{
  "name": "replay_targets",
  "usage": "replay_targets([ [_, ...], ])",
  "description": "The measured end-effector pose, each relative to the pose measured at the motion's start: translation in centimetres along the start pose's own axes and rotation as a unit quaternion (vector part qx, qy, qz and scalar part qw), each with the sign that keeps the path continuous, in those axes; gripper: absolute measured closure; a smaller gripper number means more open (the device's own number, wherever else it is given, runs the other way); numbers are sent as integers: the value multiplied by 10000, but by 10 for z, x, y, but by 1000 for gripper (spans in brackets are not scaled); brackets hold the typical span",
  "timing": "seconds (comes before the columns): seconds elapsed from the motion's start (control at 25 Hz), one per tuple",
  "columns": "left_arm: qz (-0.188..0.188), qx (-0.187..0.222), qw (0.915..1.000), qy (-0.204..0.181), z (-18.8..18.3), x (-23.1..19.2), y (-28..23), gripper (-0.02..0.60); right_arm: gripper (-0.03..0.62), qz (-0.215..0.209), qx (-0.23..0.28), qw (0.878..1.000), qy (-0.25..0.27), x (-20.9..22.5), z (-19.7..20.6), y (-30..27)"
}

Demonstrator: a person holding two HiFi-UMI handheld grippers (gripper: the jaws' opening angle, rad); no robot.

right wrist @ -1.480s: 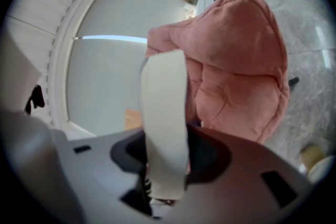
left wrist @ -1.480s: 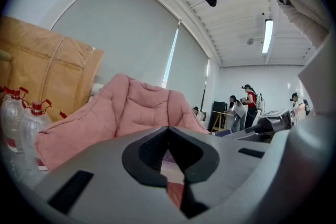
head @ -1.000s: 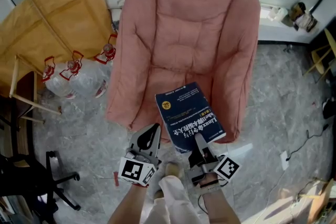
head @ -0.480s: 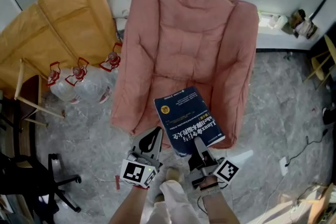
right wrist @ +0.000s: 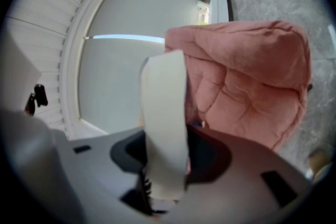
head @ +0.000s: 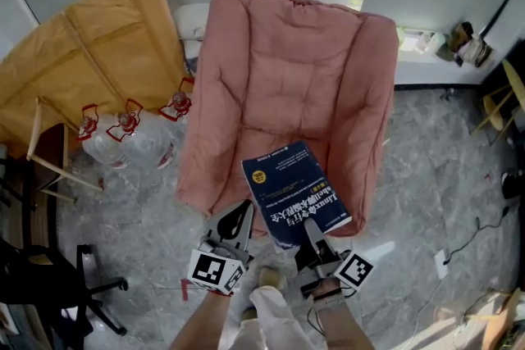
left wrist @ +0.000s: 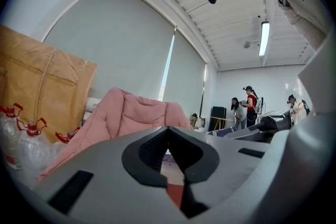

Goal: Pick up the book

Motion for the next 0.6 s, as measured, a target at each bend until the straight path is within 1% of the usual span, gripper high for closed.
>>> replay_targets([
  [0.16, 29, 1, 10000, -13, -6, 0, 4, 574, 416, 44, -16, 9999, 98, -6, -1, 2],
  [0.6, 86, 94, 9999, -39, -29, 2, 8, 574, 416, -73, 45, 9999, 62, -32, -6, 1],
])
Point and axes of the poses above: the fingertips, and each gripper's own axes: y backward along the fingers, x to its right, z out of its underside, the point moved 1 cm from there along y, backward along the fingers, and after that the axes turned 7 degrees about -z, right-handed, at the moved point
